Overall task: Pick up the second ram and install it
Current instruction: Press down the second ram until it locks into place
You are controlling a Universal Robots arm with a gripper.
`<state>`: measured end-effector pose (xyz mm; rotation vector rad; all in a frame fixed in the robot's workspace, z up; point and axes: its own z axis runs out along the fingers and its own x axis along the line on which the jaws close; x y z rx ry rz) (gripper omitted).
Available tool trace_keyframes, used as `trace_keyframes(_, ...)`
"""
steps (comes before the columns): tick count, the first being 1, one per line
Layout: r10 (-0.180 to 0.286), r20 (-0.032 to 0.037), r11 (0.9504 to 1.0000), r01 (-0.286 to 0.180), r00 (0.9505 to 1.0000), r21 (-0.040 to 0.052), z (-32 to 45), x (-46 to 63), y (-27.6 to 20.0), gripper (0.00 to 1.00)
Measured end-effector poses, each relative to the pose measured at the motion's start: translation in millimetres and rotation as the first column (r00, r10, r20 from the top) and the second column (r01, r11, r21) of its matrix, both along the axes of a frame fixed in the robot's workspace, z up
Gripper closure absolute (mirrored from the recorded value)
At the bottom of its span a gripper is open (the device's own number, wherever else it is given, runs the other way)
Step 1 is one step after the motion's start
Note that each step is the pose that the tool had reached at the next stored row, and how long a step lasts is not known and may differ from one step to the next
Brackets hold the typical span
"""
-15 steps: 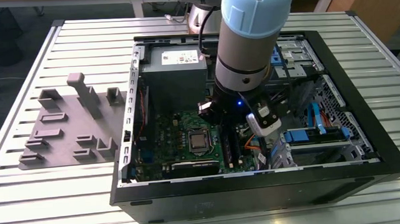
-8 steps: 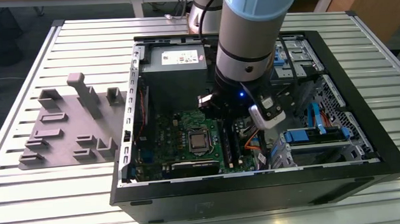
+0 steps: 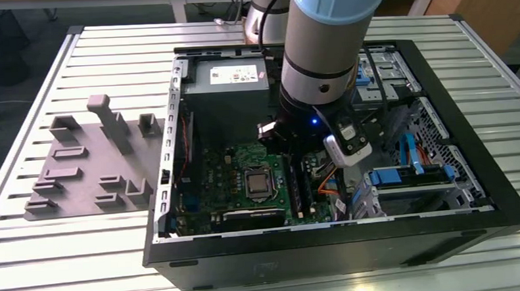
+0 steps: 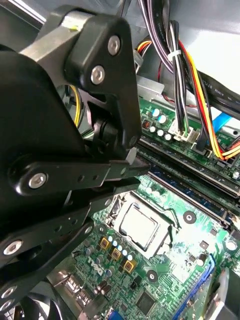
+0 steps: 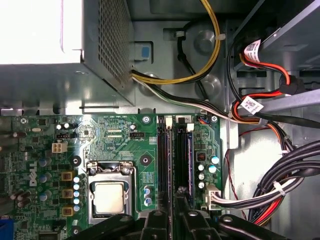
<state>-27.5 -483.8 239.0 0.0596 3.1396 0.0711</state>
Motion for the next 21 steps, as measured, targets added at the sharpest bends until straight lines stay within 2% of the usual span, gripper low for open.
trace_keyframes(1,0.000,0.0000,1.0000,0.000,1.0000,0.0000,0.0,0.0,0.0,0.80)
trace_keyframes(3,0.000,0.0000,1.0000,0.000,1.0000,0.0000,0.0,0.0,0.0,0.89)
trace_keyframes(12,0.000,0.0000,1.0000,0.000,1.0000,0.0001,-2.3,0.9,0.0,0.89)
trace_keyframes(21,0.000,0.0000,1.0000,0.000,1.0000,0.0002,-14.5,2.1,0.0,0.89)
